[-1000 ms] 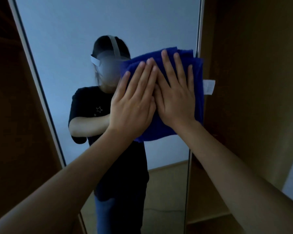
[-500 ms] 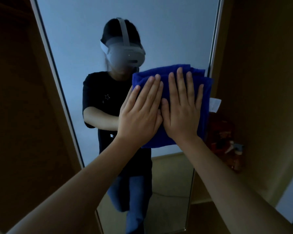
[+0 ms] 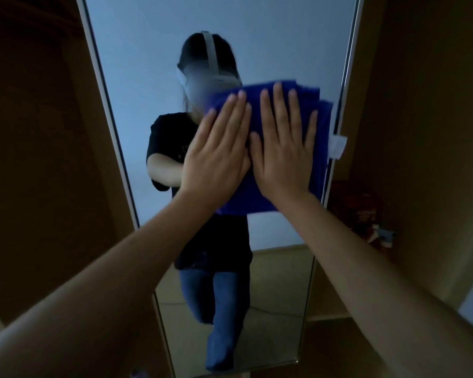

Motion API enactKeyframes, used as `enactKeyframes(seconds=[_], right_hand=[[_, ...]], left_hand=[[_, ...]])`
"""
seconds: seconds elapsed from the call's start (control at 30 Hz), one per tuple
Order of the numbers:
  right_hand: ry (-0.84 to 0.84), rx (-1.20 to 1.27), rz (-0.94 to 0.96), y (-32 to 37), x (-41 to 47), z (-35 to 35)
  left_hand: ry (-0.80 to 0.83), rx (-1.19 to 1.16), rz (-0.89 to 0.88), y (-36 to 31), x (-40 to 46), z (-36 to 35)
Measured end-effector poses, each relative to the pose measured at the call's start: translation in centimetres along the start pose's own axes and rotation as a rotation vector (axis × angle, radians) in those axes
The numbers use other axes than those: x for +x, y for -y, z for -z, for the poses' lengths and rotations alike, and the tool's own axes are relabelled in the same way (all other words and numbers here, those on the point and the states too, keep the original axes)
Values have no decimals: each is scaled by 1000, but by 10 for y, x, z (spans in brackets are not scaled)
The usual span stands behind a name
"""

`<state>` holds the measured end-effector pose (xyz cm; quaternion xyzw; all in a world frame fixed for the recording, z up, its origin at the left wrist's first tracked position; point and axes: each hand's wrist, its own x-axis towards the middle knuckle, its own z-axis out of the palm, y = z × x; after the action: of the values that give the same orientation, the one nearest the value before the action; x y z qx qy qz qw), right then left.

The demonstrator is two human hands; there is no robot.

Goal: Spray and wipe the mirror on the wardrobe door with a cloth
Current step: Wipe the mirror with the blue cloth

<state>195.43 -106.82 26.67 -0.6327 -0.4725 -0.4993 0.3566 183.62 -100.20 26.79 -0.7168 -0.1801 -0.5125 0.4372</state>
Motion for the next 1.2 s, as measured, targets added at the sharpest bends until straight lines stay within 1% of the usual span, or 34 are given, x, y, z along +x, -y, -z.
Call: enactKeyframes(seconds=[0.1,0.2,0.33,0.4,0.53,0.63,0.83,1.0,1.2], right_hand=[[-59,-20,-9,-3,53,10],[-65,-25,-13,-6,57,11],[-45,-24,1,-13,17,3],[-9,-20,1,-17,-11,-1],[68,-34,48,-30,-56,-6],[83,-37,55,-36,-79,-9],[27,-26,30,-37,-110,-20],[-40,-18,23,-38,-122,-26],[-80,-2,25,-39,-160,-39]], left_hand=[[17,8,9,22,49,3],[21,-2,27,22,56,3],[4,-39,15,-3,24,-3],[4,-55,10,-21,0,-6],[50,-80,35,-55,-40,-11],[61,-98,41,-70,-59,-12],[49,-47,17,-82,-81,-17],[16,-61,51,-92,-95,-23],[33,-84,64,-110,-129,-27]])
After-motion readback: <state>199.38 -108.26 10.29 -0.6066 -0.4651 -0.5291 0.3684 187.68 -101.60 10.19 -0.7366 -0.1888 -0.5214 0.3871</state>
